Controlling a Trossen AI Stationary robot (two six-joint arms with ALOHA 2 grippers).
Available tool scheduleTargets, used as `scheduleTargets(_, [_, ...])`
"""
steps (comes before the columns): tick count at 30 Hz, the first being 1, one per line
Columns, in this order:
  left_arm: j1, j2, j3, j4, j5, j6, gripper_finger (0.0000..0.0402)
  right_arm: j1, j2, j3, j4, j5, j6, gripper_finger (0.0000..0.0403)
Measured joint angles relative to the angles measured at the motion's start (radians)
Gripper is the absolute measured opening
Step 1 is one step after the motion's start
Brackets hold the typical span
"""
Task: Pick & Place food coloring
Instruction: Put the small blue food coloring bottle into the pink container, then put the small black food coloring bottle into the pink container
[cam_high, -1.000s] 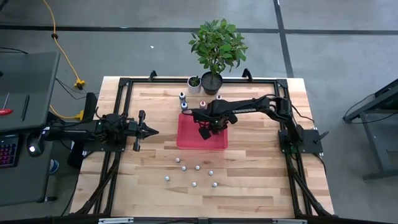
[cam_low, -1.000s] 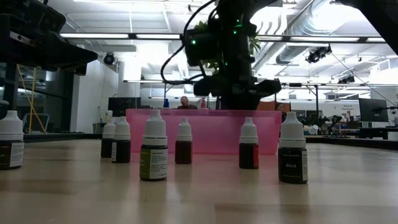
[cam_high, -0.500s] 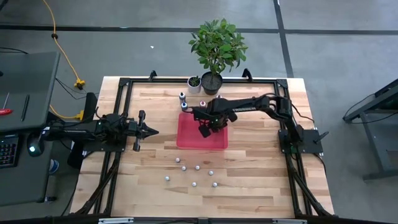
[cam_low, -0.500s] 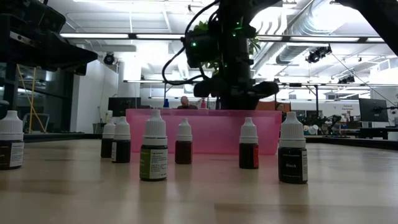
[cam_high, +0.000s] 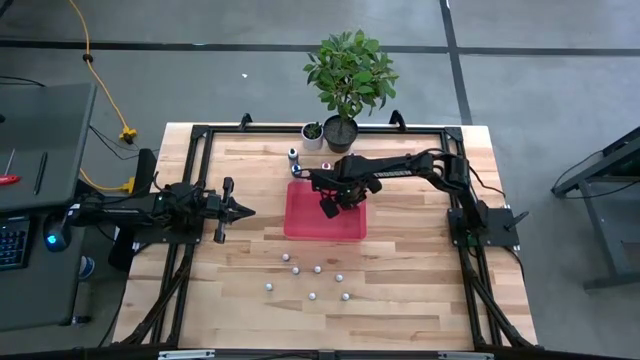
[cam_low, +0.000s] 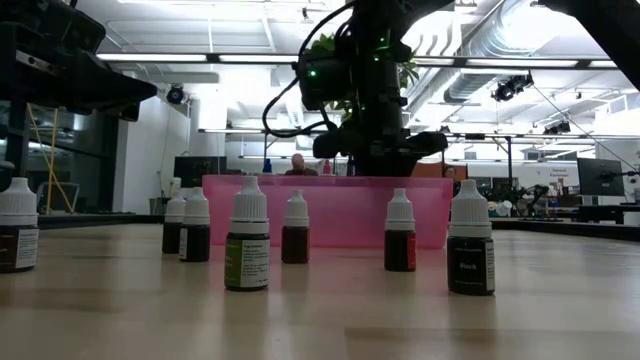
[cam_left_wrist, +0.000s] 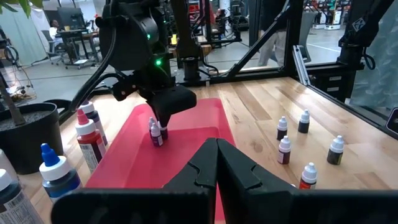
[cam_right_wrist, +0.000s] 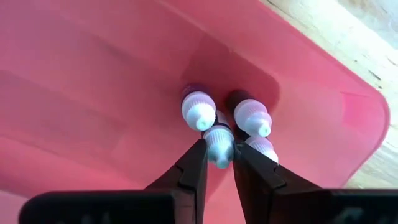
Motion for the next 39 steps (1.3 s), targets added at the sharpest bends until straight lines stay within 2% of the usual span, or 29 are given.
scheduleTargets(11, [0.0,0.0,0.0,0.0,0.0,0.0,0.0,0.0,-0.001,0.0,0.0,0.0,0.0,0.0076])
scheduleTargets(26, [0.0,0.0,0.0,0.0,0.0,0.0,0.0,0.0,-0.001,0.0,-0.009,-0.001,0.0,0.0138])
scheduleTargets(39, [0.0,0.0,0.0,0.0,0.0,0.0,0.0,0.0,-0.077,0.002,-0.013,0.048,0.0,0.0143])
